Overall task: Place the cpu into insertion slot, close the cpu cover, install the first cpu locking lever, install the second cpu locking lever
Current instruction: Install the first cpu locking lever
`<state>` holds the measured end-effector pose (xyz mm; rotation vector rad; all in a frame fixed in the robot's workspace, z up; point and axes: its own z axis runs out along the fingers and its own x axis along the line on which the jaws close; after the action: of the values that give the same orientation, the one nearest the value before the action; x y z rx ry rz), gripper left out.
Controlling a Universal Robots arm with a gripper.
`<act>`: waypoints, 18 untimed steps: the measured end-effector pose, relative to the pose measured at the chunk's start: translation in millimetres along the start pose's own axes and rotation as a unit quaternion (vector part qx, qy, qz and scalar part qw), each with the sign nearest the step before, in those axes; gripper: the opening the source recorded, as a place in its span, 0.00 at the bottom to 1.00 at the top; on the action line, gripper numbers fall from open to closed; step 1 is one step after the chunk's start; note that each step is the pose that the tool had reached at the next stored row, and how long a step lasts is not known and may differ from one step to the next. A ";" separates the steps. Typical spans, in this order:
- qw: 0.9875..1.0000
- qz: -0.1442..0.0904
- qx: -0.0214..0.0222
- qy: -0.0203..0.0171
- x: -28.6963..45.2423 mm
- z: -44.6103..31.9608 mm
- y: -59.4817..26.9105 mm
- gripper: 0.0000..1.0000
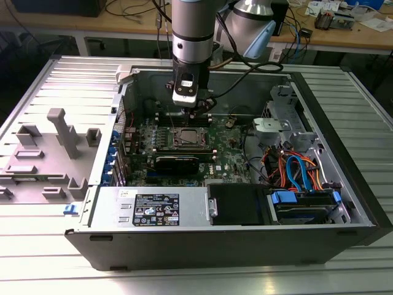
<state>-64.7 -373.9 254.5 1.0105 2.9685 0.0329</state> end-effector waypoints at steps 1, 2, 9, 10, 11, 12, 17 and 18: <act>1.000 -0.011 0.000 0.000 0.0 0.0 0.0 0.11; 1.000 -0.019 0.000 0.000 0.1 -0.4 -0.2 0.11; 0.999 -0.051 0.000 0.001 0.4 -4.4 -0.2 0.11; 0.998 -0.060 0.000 0.001 0.4 -4.4 -0.2 0.11; 0.998 -0.069 0.000 0.001 0.4 -4.5 -0.2 0.11; 0.997 -0.078 0.000 0.002 0.4 -4.5 -0.2 0.11; 0.992 -0.128 0.000 0.003 0.4 -4.5 -0.2 0.11; 0.991 -0.137 0.000 0.003 0.4 -4.5 -0.2 0.11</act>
<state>-65.2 -373.9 259.0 0.5941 3.0819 0.0337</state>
